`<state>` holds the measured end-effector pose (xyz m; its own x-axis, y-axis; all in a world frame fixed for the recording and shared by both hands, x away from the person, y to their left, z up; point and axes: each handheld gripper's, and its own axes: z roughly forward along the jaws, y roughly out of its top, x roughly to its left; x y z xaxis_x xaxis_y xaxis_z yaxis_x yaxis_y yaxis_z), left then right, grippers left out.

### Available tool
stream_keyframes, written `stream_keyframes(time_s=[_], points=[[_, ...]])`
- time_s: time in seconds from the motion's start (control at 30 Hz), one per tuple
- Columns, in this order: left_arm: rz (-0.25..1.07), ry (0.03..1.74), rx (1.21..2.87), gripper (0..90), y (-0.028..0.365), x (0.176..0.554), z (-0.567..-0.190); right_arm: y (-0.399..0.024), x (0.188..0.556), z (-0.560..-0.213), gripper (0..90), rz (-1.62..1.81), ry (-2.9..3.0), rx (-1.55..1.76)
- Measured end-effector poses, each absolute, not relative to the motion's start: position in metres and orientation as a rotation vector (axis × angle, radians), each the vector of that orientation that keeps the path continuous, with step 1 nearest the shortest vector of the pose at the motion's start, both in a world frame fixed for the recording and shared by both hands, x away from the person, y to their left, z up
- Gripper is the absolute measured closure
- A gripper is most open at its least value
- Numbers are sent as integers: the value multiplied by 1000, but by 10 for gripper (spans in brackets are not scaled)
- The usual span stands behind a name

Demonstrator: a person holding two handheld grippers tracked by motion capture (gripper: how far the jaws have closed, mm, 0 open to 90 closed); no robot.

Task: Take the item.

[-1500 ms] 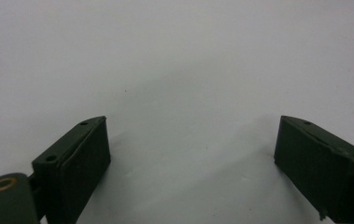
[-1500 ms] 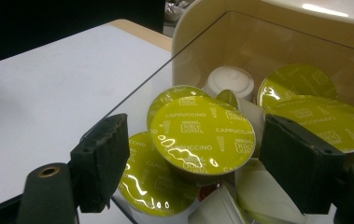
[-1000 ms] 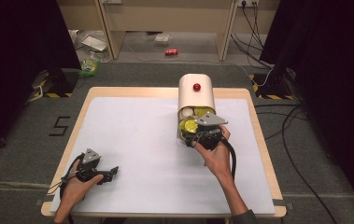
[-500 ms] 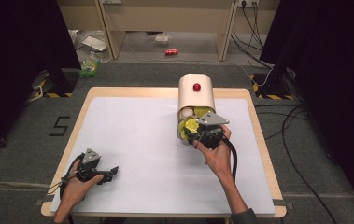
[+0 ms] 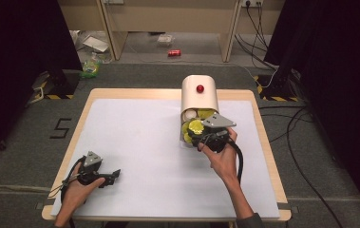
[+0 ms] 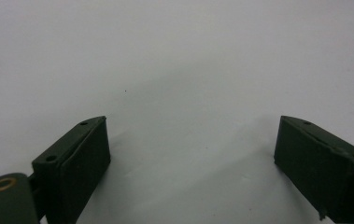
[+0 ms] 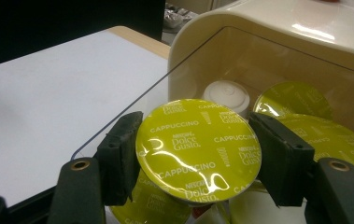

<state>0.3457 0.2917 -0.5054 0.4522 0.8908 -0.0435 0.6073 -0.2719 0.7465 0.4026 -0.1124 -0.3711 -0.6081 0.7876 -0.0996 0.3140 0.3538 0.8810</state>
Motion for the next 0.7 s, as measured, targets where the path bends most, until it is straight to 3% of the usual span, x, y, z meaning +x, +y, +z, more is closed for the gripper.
stream_keyframes(time_s=[0.7], points=[[507,1249,1994,99,292,346,-505,-125,389,-357,383,1277,2084,940]])
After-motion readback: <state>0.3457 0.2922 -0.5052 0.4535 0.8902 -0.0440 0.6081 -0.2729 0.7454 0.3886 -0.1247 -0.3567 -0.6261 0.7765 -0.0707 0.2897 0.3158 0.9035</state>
